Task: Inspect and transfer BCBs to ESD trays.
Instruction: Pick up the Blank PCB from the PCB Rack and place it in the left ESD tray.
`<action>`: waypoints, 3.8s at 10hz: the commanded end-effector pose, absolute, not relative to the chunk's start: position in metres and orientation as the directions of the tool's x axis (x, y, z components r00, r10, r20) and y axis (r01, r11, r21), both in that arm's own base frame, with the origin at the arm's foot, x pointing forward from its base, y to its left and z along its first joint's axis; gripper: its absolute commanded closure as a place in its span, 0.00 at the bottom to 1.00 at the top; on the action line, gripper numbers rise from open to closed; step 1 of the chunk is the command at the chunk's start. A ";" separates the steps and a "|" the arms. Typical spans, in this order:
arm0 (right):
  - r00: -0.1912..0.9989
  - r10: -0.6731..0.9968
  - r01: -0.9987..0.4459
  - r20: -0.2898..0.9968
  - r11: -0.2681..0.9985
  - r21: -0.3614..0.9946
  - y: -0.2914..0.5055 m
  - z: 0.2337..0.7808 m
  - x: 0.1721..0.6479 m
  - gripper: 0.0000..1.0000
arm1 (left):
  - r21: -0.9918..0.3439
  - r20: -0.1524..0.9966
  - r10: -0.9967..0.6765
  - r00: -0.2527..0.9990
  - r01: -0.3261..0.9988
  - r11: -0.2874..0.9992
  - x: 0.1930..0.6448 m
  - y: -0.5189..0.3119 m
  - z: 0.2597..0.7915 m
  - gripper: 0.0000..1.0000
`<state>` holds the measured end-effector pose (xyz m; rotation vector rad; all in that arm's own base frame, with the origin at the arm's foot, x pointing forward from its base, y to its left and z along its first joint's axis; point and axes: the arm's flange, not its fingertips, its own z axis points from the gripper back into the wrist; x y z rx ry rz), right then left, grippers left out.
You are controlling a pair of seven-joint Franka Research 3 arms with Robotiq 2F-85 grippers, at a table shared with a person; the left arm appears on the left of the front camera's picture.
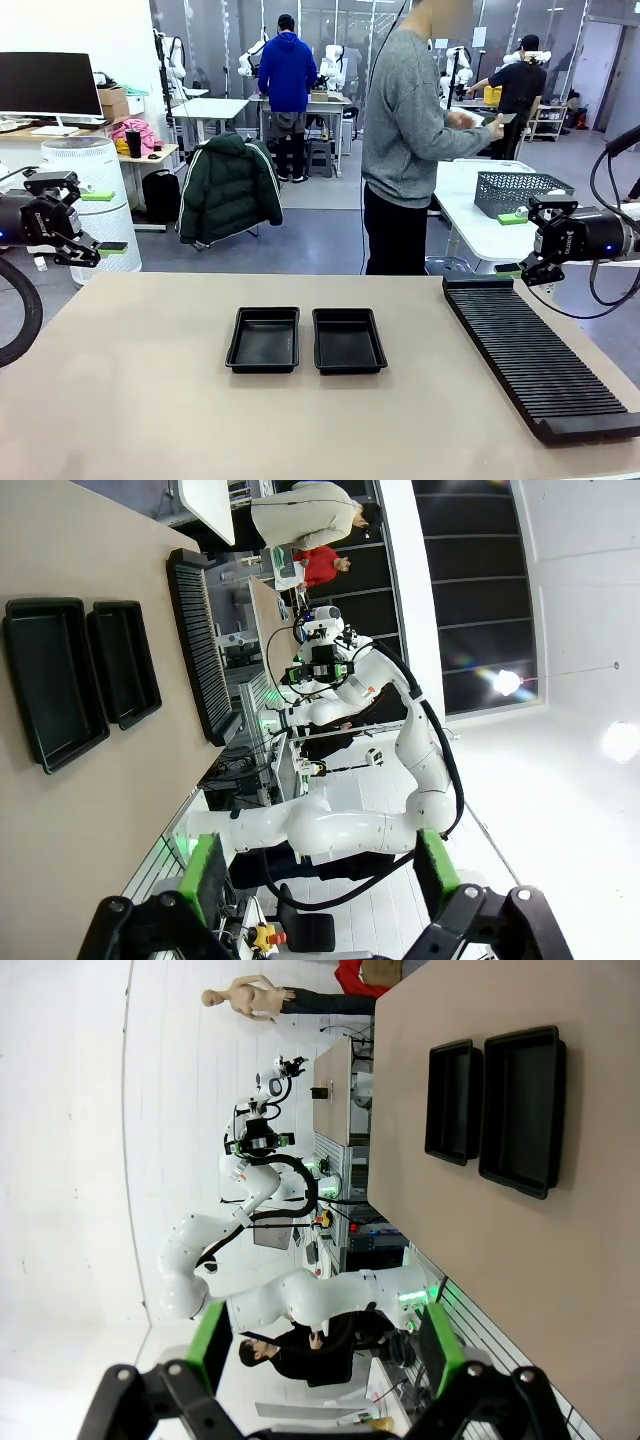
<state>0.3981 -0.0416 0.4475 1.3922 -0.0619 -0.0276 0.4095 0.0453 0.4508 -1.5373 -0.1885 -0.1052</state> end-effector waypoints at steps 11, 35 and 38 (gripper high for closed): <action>0.998 -0.055 -0.020 0.031 0.178 0.984 -0.041 0.449 0.397 0.00 | -0.982 0.187 0.051 0.981 0.186 0.032 0.409 0.046 0.451 0.00; 0.998 -0.055 -0.020 0.031 0.178 0.984 -0.041 0.449 0.397 0.00 | -0.982 0.187 0.051 0.981 0.186 0.032 0.409 0.046 0.451 0.00; 0.998 -0.055 -0.020 0.031 0.178 0.984 -0.041 0.449 0.397 0.00 | -0.982 0.187 0.051 0.981 0.186 0.032 0.409 0.046 0.451 0.00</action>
